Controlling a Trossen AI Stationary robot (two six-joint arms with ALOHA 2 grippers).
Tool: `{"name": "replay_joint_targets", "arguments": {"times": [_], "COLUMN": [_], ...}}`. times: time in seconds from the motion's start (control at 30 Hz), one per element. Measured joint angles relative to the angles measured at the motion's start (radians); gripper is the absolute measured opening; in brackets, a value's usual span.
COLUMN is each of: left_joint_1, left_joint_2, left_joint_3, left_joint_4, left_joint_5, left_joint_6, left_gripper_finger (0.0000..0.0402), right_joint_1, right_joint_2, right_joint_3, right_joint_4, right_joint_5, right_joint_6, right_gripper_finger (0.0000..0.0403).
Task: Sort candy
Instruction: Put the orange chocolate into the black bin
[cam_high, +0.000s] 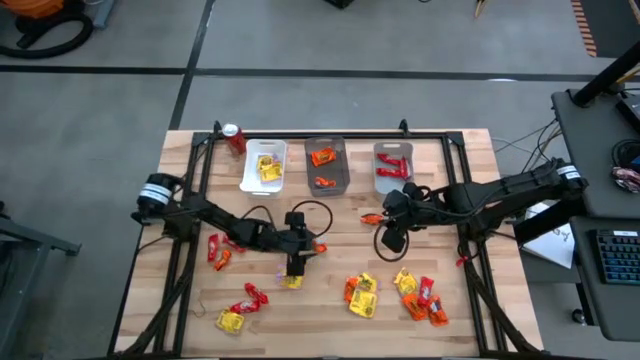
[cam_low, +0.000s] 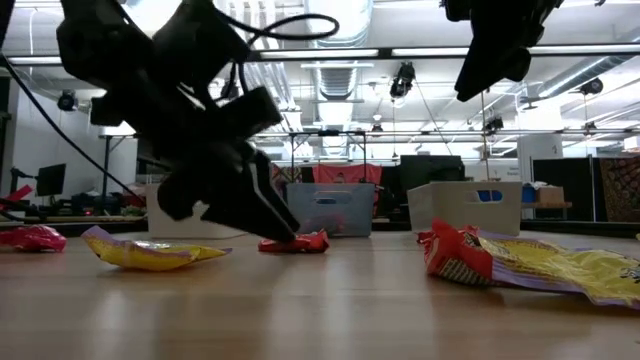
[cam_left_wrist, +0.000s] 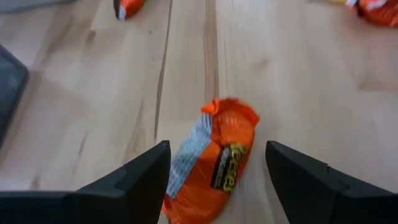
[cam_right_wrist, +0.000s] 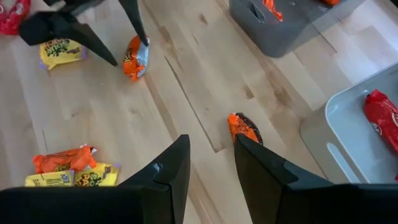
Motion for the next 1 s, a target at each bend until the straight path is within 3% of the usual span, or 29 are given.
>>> {"name": "replay_joint_targets", "arguments": {"times": [0.3,0.67,0.8,1.0], "left_joint_1": [0.009,0.011,0.012,0.036], "left_joint_2": [0.034,0.017,-0.045,-0.217], "left_joint_3": [0.000,0.001,0.001,0.001], "left_joint_4": [0.010,-0.005,-0.025,-0.057], "left_joint_5": [0.010,0.004,0.040,0.031], "left_joint_6": [-0.003,0.000,0.018,0.089], "left_gripper_finger": [0.0216,0.0067,0.0038,0.0035], "right_joint_1": [0.000,0.000,0.000,0.000], "right_joint_2": [0.008,0.024,0.037,0.044], "right_joint_3": [0.000,0.000,0.000,0.000], "right_joint_4": [0.002,0.017,0.018,0.020], "right_joint_5": [0.000,0.000,0.000,0.000], "right_joint_6": [0.001,0.000,0.000,0.000], "right_gripper_finger": [0.0112,0.0112,0.0109,0.0113]}}
